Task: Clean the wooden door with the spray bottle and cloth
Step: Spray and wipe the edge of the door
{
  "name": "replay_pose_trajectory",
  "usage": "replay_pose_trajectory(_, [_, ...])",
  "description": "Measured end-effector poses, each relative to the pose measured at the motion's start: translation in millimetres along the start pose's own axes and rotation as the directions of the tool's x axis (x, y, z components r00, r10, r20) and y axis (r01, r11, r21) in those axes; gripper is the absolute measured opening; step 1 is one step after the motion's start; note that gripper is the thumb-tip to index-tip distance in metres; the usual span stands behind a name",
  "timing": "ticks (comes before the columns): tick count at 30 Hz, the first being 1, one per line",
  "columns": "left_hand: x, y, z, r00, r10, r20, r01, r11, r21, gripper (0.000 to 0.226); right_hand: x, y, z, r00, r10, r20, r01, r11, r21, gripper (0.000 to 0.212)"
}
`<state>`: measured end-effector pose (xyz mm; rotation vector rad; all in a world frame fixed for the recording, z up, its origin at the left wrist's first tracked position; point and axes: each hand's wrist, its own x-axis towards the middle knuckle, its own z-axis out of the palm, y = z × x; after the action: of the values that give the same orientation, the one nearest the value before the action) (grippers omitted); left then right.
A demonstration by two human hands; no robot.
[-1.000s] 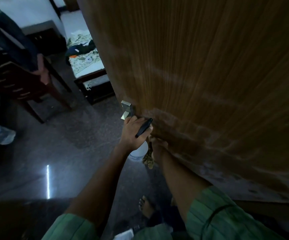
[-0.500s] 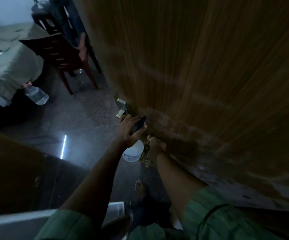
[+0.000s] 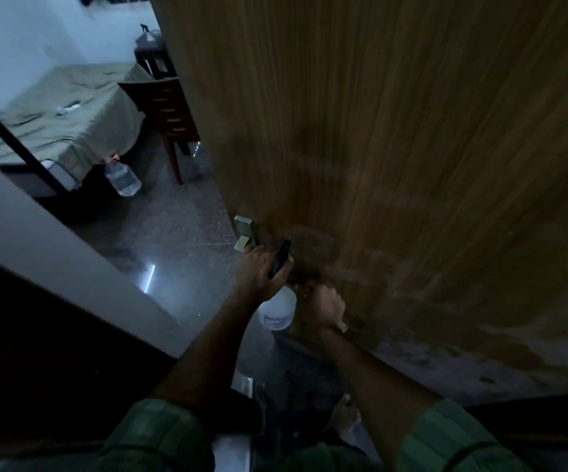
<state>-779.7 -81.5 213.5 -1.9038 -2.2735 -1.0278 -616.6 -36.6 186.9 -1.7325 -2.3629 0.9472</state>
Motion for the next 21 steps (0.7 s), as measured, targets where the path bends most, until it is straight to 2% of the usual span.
replay_pose_trajectory(4, [-38,11,-16,0.999,-0.039,-0.009,0.039,0.998,-0.047,0.037,-41,-9,-3,0.97,-0.033,-0.243,0.062,0.992,0.113,0.029])
replay_pose_trajectory(6, [-55,14,-23,0.997,-0.08,0.012,0.081,0.993,-0.084,0.034,-57,-11,-5,0.925,-0.171,-0.341,0.181,0.983,-0.001,0.024])
replay_pose_trajectory(9, [-82,20,-26,0.99,-0.139,0.009,0.139,0.986,-0.09,0.034,-77,-3,-1,0.912,-0.324,-0.253,0.275,0.938,-0.21,0.025])
replay_pose_trajectory(12, [-106,29,-28,0.991,-0.111,-0.077,0.107,0.993,-0.059,0.037,-98,3,1,0.893,-0.37,-0.255,0.322,0.923,-0.212,0.026])
replay_pose_trajectory(15, [-126,22,-20,0.985,0.039,-0.17,-0.029,0.998,0.061,0.035,-118,6,2,0.827,-0.439,-0.352,0.392,0.898,-0.2,0.024])
replay_pose_trajectory(17, [-137,20,-16,0.959,0.181,-0.217,-0.14,0.971,0.191,0.034,-129,9,-2,0.776,-0.504,-0.379,0.452,0.864,-0.224,0.034])
replay_pose_trajectory(18, [-140,23,-17,0.95,0.208,-0.231,-0.159,0.964,0.215,0.033,-134,8,-7,0.76,-0.525,-0.385,0.468,0.851,-0.237,0.037])
replay_pose_trajectory(19, [-143,27,-19,0.944,0.215,-0.252,-0.158,0.961,0.227,0.032,-137,8,-9,0.755,-0.538,-0.375,0.477,0.843,-0.247,0.037])
replay_pose_trajectory(21, [-151,33,-22,0.95,0.164,-0.267,-0.11,0.972,0.205,0.032,-144,8,-11,0.799,-0.53,-0.286,0.468,0.845,-0.259,0.037])
